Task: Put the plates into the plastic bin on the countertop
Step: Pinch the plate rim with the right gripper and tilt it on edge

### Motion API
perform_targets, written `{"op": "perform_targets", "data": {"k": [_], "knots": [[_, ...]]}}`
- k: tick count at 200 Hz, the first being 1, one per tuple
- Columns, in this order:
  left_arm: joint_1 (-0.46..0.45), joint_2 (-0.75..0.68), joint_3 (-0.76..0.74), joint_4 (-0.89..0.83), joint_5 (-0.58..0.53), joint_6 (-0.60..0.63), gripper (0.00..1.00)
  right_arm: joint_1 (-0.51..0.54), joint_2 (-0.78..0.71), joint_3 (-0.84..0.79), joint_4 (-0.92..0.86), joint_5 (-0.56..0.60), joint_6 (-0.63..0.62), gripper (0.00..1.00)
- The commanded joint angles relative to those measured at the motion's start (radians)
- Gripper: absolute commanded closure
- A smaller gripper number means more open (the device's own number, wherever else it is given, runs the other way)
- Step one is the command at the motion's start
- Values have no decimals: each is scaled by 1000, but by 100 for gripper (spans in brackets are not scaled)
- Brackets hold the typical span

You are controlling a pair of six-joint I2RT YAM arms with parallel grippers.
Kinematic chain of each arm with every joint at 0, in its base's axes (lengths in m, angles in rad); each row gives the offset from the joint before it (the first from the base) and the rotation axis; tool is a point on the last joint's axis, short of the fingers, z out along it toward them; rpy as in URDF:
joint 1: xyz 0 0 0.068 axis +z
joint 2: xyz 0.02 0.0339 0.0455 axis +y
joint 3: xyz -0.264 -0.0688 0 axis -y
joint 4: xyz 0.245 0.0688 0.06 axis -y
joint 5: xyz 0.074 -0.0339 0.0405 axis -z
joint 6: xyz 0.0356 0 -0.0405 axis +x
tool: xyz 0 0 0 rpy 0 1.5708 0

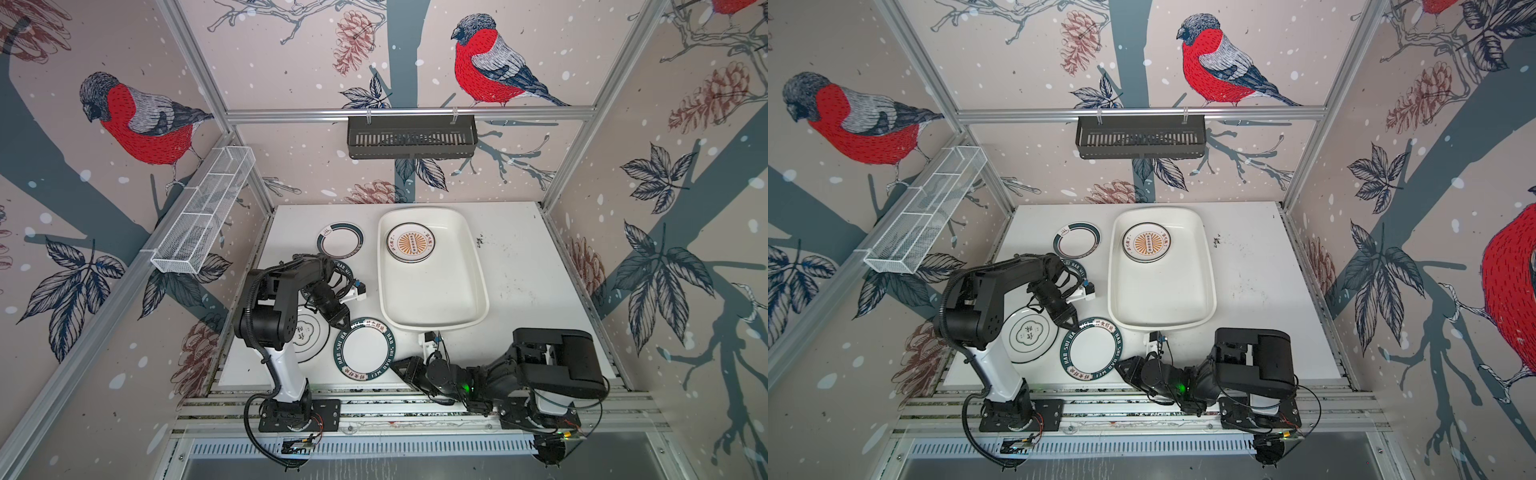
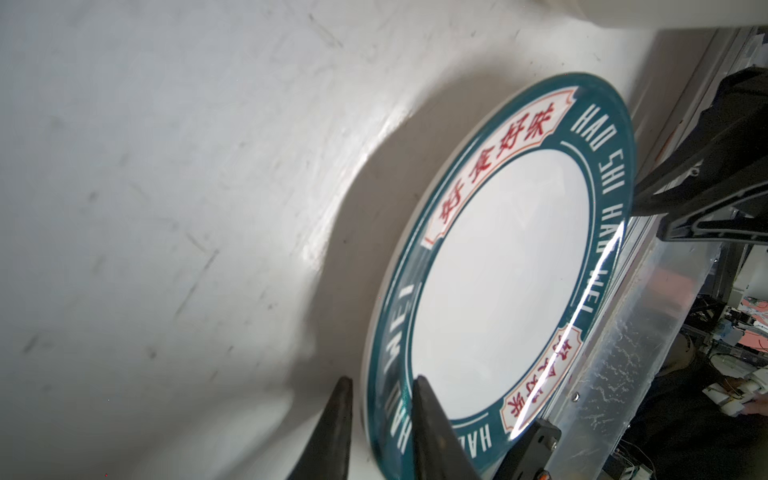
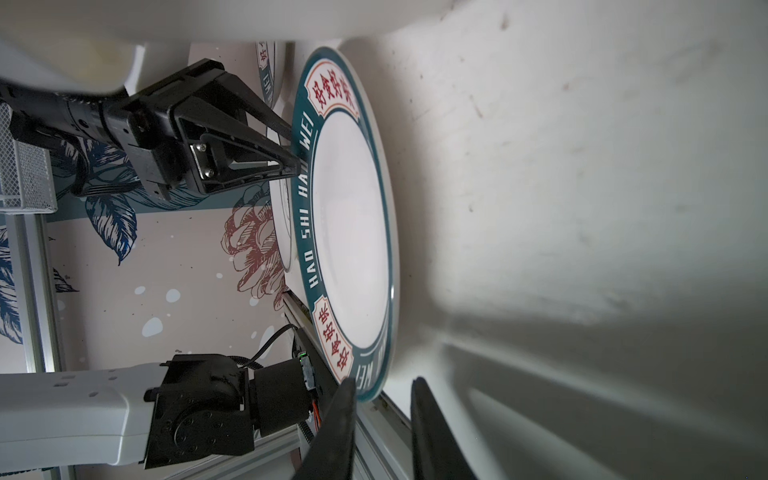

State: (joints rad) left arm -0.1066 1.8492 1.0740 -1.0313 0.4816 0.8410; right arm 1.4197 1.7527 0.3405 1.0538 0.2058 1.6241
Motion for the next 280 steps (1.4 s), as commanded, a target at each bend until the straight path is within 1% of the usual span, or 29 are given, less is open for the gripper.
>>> {"op": "perform_targets", "data": {"k": [1, 49, 64, 147, 225, 256, 280], "knots": [[2, 7, 5, -51, 41, 38, 74, -5, 11, 11, 11, -13, 8, 74], [2, 8, 15, -63, 55, 44, 77, -10, 42, 32, 29, -22, 8, 76], [2, 9, 16, -70, 58, 50, 80, -10, 47, 34, 35, -20, 10, 76], [4, 15, 17, -81, 71, 66, 81, -10, 67, 69, 5, -3, 23, 77], [5, 9, 17, -91, 76, 87, 80, -2, 93, 84, 11, 24, 58, 87], [12, 0, 22, -96, 81, 91, 78, 0, 99, 91, 12, 29, 59, 91], [15, -8, 30, -103, 85, 92, 74, 5, 100, 91, 20, 34, 59, 94]]}}
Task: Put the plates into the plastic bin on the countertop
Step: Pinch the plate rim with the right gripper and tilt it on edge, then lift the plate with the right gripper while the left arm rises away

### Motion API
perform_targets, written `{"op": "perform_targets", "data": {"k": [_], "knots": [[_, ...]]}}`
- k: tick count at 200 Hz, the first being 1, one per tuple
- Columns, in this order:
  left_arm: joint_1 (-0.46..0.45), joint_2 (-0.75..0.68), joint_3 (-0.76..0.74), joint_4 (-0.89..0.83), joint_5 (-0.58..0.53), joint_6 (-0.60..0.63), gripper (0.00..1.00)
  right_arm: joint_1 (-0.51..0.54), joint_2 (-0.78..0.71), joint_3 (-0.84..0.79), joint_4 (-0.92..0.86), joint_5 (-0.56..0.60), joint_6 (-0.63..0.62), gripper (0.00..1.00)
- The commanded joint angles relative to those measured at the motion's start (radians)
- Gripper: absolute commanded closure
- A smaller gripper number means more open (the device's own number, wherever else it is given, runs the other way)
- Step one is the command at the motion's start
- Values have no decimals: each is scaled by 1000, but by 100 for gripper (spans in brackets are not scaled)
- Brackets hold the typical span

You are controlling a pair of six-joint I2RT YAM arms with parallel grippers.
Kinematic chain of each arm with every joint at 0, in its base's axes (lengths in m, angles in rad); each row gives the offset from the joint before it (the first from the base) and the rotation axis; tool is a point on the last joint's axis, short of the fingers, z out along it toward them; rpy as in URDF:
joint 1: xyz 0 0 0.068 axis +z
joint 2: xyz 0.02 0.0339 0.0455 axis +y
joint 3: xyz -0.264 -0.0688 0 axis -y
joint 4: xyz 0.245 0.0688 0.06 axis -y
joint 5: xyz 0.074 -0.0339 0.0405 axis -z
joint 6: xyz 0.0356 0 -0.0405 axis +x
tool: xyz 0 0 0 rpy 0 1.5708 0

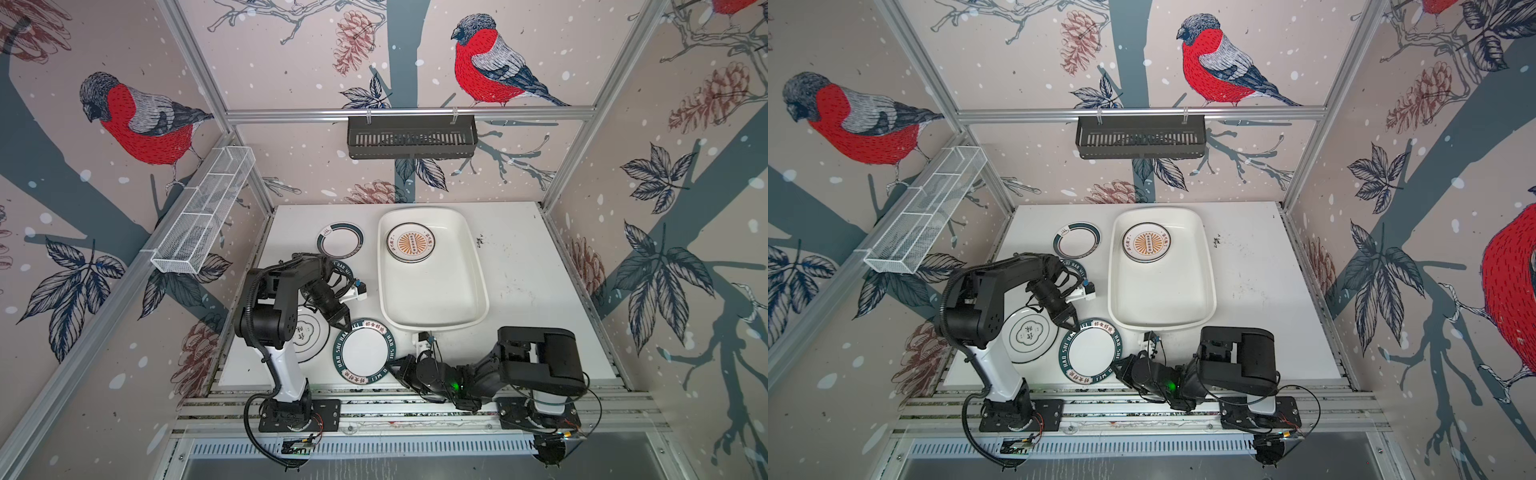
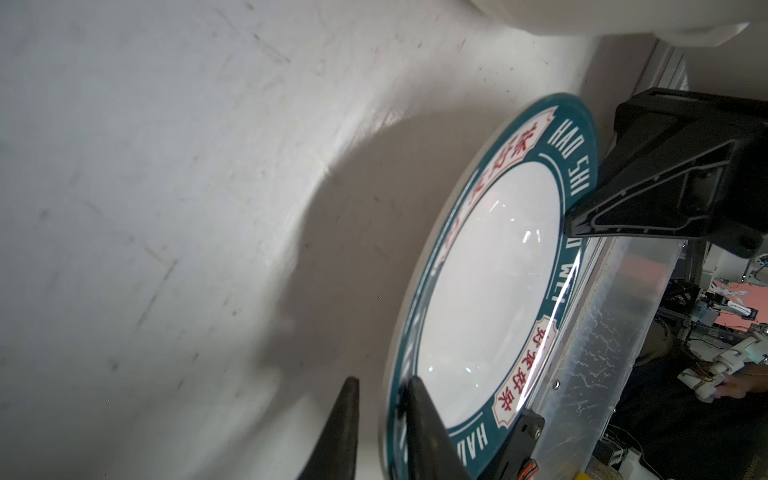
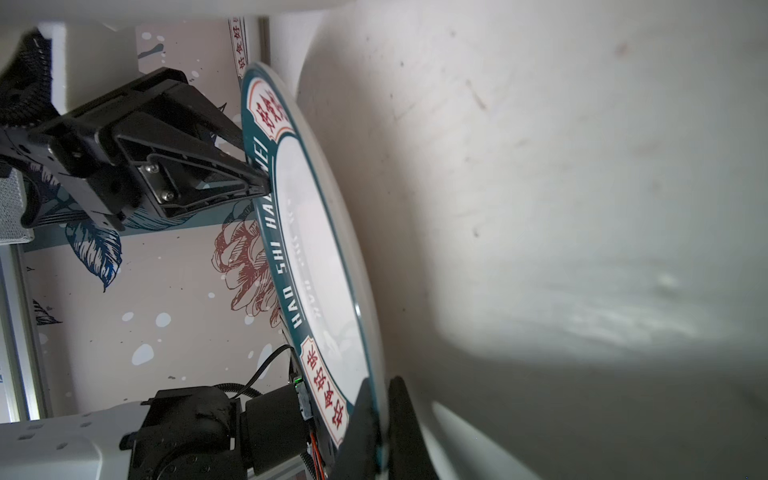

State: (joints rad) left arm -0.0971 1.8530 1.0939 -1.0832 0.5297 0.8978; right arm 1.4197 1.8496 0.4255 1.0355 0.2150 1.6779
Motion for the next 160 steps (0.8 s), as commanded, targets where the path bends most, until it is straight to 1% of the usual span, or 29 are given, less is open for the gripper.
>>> {"op": "perform_targets", "data": {"k": [1, 14, 58, 75, 129, 160], "knots": [[6, -13, 10, -51, 37, 35, 74, 5, 3, 6, 39, 24, 6, 93], [8, -19, 12, -53, 40, 35, 72, 7, 3, 1, 45, 30, 6, 95], [20, -56, 32, -67, 36, 32, 55, 12, 2, -2, 61, 35, 6, 96], [27, -76, 51, -79, 32, 29, 51, 12, -1, -4, 67, 38, 6, 97], [43, -145, 167, -131, 34, 7, 46, 13, -15, -7, 88, 38, 3, 97], [43, -193, 241, -155, 53, -16, 43, 18, -28, -8, 89, 39, 1, 97]]}}
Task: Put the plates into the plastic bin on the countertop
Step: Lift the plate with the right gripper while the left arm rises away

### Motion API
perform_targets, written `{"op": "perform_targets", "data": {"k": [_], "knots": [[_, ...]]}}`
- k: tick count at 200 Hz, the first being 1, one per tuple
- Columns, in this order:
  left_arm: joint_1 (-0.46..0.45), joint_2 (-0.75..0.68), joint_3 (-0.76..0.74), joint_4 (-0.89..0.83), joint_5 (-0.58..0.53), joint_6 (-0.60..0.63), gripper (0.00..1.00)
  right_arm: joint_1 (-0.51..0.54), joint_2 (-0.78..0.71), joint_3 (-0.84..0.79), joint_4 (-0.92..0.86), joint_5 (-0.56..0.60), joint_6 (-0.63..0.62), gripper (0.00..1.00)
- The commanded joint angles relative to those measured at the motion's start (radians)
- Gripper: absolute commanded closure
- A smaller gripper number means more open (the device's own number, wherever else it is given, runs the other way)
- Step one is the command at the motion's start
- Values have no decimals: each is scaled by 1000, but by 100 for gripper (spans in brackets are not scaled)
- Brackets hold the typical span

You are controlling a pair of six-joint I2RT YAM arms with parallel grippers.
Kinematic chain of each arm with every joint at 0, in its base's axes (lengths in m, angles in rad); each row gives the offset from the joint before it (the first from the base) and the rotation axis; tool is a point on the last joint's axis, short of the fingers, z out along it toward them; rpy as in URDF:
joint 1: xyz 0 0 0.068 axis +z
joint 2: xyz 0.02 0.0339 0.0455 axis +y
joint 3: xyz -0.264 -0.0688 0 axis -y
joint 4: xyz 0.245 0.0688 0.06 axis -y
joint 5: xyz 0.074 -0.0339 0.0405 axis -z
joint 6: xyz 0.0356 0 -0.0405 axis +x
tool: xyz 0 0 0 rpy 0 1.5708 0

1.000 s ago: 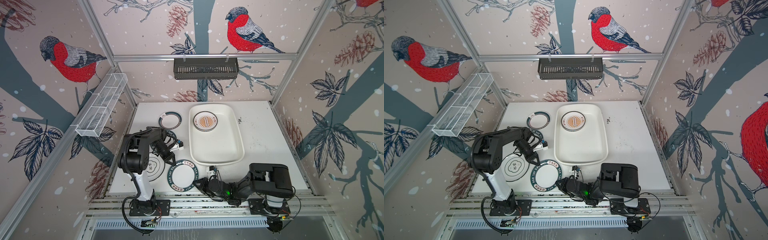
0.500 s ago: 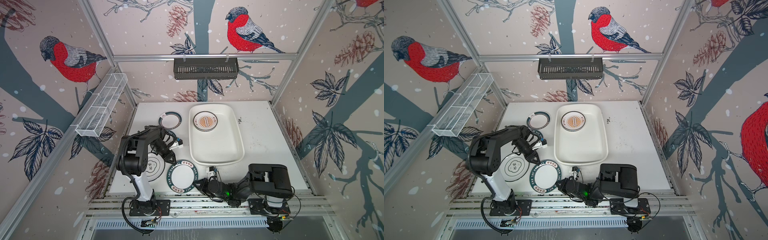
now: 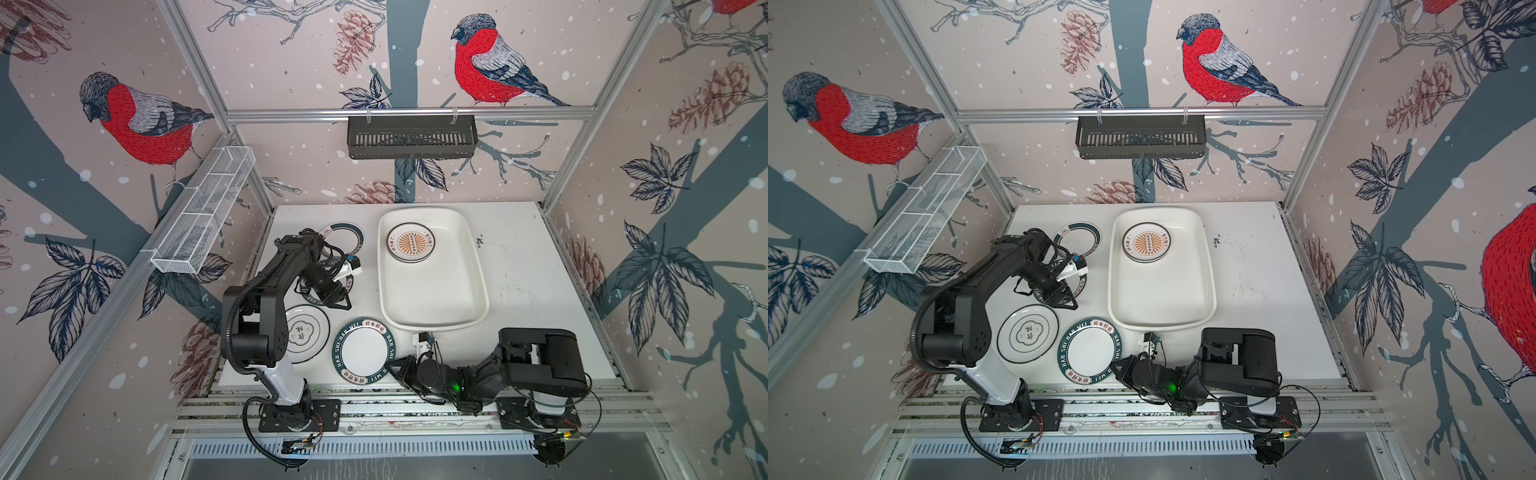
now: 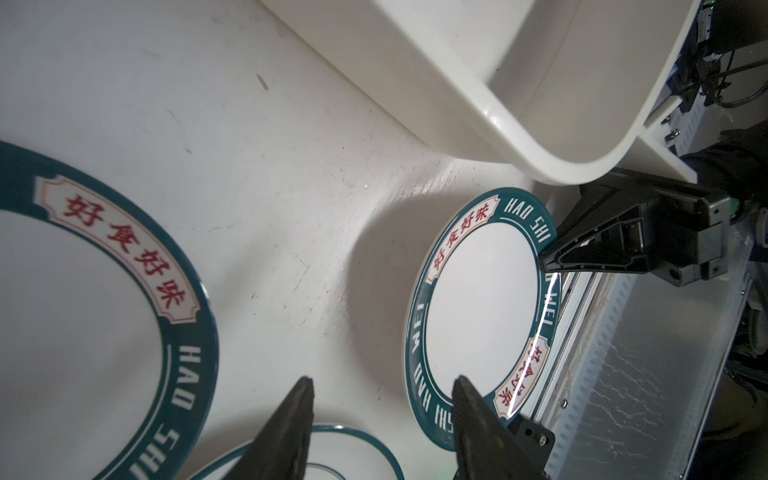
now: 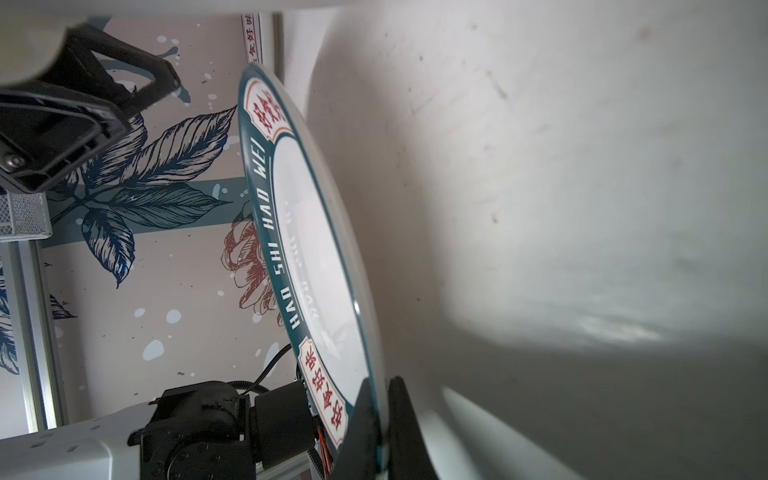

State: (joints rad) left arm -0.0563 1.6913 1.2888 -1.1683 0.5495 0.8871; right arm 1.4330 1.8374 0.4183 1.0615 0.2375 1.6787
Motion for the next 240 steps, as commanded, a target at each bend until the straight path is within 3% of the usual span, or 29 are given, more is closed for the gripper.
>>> {"op": "perform_targets", "data": {"k": [1, 55, 107, 184, 240], "knots": [[2, -33, 48, -71, 35, -6, 43, 4, -16, -1, 62, 17, 0, 97], [2, -149, 143, -35, 36, -99, 39, 15, -39, 10, 25, 1, -11, 97], [3, -219, 177, 68, 17, -279, 30, 27, -86, 10, -36, -24, -22, 97], [2, -276, 137, 215, -66, -436, 31, 36, -153, 44, -180, -65, -73, 97], [3, -389, 207, 345, -154, -533, 31, 14, -188, 116, -271, -163, -155, 97]]}}
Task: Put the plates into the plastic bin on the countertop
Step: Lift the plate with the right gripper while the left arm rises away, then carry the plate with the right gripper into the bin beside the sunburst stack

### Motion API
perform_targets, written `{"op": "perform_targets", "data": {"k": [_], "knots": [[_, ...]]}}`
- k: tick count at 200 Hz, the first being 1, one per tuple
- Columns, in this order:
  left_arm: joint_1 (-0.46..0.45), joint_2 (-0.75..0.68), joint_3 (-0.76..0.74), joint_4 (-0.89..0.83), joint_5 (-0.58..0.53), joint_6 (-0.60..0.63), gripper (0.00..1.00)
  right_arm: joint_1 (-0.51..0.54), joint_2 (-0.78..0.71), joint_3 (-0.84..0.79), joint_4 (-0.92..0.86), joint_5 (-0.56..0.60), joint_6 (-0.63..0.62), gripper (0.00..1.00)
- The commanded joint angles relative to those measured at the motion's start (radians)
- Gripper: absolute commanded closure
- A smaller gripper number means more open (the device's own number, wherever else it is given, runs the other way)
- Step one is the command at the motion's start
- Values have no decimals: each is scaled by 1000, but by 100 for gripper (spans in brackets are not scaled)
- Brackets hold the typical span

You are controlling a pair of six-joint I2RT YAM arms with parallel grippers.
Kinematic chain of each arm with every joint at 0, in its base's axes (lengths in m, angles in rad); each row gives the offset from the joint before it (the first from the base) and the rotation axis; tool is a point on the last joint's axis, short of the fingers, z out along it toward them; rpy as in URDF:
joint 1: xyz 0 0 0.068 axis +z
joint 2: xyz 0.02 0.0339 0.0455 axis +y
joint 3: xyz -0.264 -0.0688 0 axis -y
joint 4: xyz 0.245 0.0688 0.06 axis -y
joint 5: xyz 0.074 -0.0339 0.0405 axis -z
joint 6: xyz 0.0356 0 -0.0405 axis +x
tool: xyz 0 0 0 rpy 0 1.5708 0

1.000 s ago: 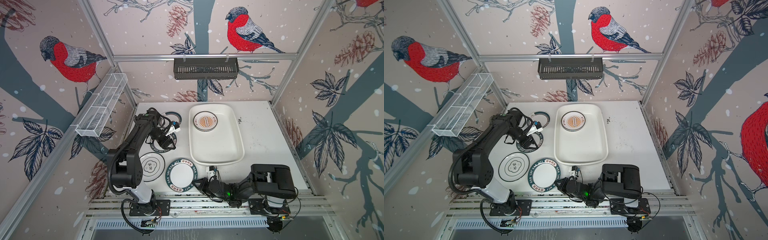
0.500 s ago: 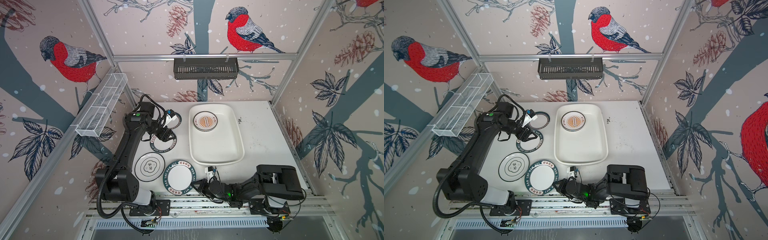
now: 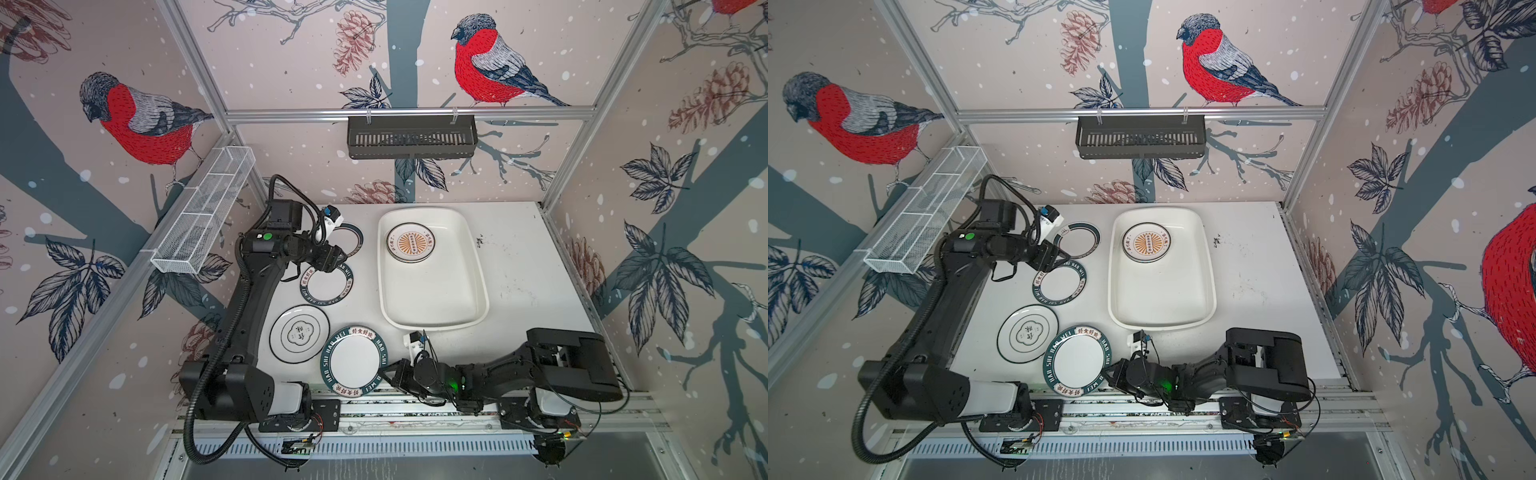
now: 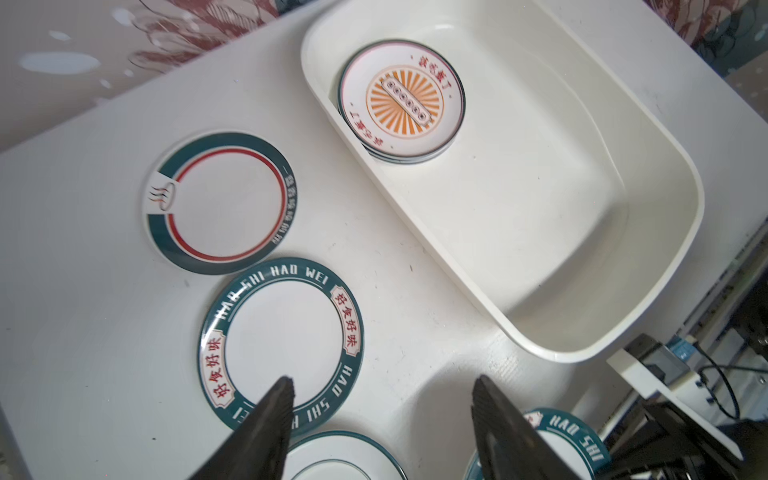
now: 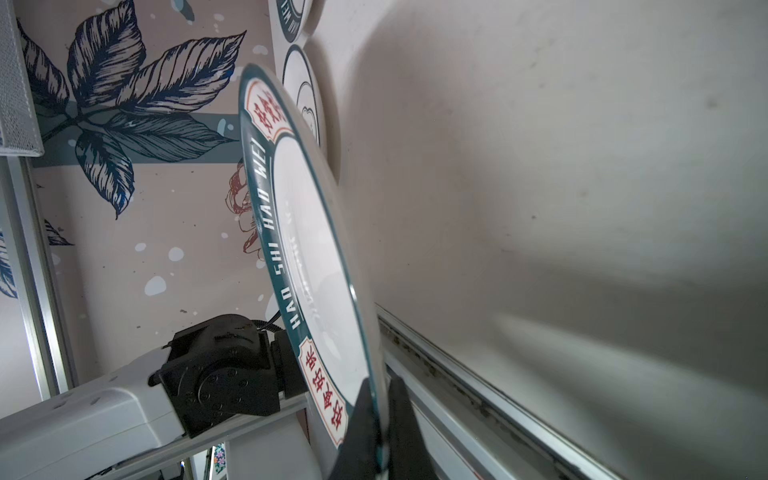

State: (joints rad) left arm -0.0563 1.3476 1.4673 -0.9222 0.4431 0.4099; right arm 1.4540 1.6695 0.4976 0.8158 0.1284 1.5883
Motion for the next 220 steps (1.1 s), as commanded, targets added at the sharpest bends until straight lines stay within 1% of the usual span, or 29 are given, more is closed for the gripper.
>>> {"op": "perform_targets", "data": {"k": [1, 31, 50, 81, 110, 129, 154, 179, 207, 220], "knots": [[3, -47, 31, 100, -49, -57, 31, -7, -20, 39, -29, -55, -66, 97], [3, -23, 127, 69, -112, -96, 31, -23, -36, 94, -99, -118, -118, 97], [6, -26, 154, 73, -139, -115, 31, -42, -46, 127, -120, -172, -150, 97], [6, -25, 223, 68, -162, -145, 31, -78, -74, 212, -258, -229, -211, 97], [7, -17, 285, 67, -184, -165, 31, -134, -114, 241, -304, -274, -240, 97], [13, -7, 338, 50, -190, -171, 31, -179, -142, 278, -393, -302, -279, 97], [14, 3, 377, 39, -183, -180, 31, -258, -190, 336, -517, -343, -349, 97], [14, 10, 370, 39, -161, -193, 31, -369, -239, 351, -573, -426, -395, 97], [15, -9, 288, 69, -69, -189, 31, -535, -297, 394, -719, -516, -507, 97], [14, -30, 233, 101, -31, -178, 32, -637, -322, 396, -769, -569, -558, 97]]}}
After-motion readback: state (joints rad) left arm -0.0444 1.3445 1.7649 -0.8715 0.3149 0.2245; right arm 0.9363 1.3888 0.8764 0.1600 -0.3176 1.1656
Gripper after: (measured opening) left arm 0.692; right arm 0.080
